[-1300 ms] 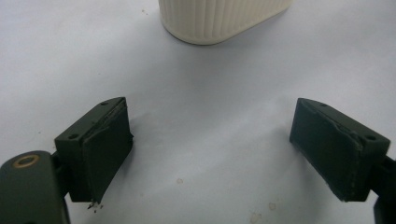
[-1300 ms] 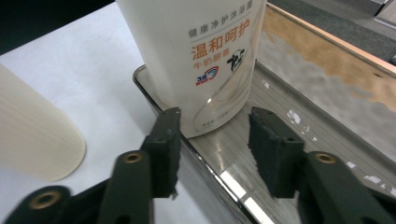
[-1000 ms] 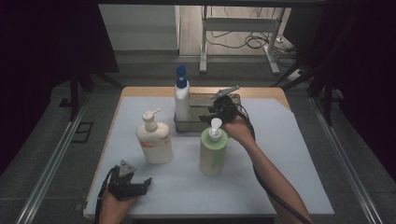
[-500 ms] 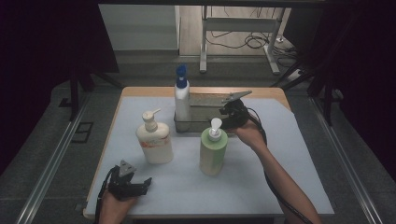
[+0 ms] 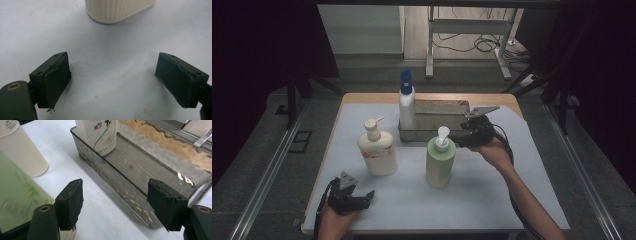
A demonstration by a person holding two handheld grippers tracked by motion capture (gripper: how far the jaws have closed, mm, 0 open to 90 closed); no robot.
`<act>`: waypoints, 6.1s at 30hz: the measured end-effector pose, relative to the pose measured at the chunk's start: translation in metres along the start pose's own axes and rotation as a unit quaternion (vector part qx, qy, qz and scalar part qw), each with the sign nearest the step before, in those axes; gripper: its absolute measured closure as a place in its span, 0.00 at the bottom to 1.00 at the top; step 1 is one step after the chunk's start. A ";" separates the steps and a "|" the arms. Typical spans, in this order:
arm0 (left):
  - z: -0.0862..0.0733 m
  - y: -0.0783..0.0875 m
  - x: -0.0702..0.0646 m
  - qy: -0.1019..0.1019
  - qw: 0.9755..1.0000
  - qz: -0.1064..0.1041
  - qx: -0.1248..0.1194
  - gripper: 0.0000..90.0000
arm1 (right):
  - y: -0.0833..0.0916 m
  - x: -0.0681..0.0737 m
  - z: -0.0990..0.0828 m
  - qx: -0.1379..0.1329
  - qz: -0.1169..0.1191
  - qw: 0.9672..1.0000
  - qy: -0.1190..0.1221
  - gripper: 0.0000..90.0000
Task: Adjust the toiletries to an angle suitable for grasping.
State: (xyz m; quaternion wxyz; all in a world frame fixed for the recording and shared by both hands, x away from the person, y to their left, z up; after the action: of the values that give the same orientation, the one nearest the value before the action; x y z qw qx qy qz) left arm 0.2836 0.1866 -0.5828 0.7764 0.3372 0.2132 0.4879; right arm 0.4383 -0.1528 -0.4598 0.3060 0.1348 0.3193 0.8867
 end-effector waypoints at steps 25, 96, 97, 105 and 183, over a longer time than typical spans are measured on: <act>0.000 0.000 0.000 0.000 1.000 0.000 -0.001 0.14 | 0.041 0.034 -0.057 0.000 0.036 0.999 0.014 0.29; 0.000 0.000 0.000 0.000 1.000 0.000 -0.002 0.14 | 0.000 0.096 -0.015 -0.012 0.053 0.998 0.045 0.14; 0.000 0.000 0.000 0.000 1.000 0.000 -0.002 0.14 | 0.000 0.095 -0.013 -0.013 0.053 0.997 0.046 0.14; 0.000 0.000 0.000 -0.001 1.000 0.000 -0.001 0.14 | 0.005 0.089 0.001 -0.016 0.046 0.998 0.044 0.14; 0.000 0.000 0.001 -0.001 1.000 -0.001 0.000 0.14 | -0.039 0.001 0.117 -0.040 -0.063 0.997 -0.002 0.14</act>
State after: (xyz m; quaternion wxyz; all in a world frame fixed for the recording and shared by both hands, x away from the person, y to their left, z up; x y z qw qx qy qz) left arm 0.2839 0.1871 -0.5827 0.7771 0.3379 0.2129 0.4865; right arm 0.5065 -0.0720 -0.3965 0.3671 0.1042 0.2907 0.8774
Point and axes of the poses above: each handheld gripper's, and its own axes: y roughly backward along the jaws, z roughly out of its top, x roughly to its left, the point moved 8 cm from there along -y, roughly forward along the jaws, and after that the axes turned 2 degrees about z, right-handed, at the moved point
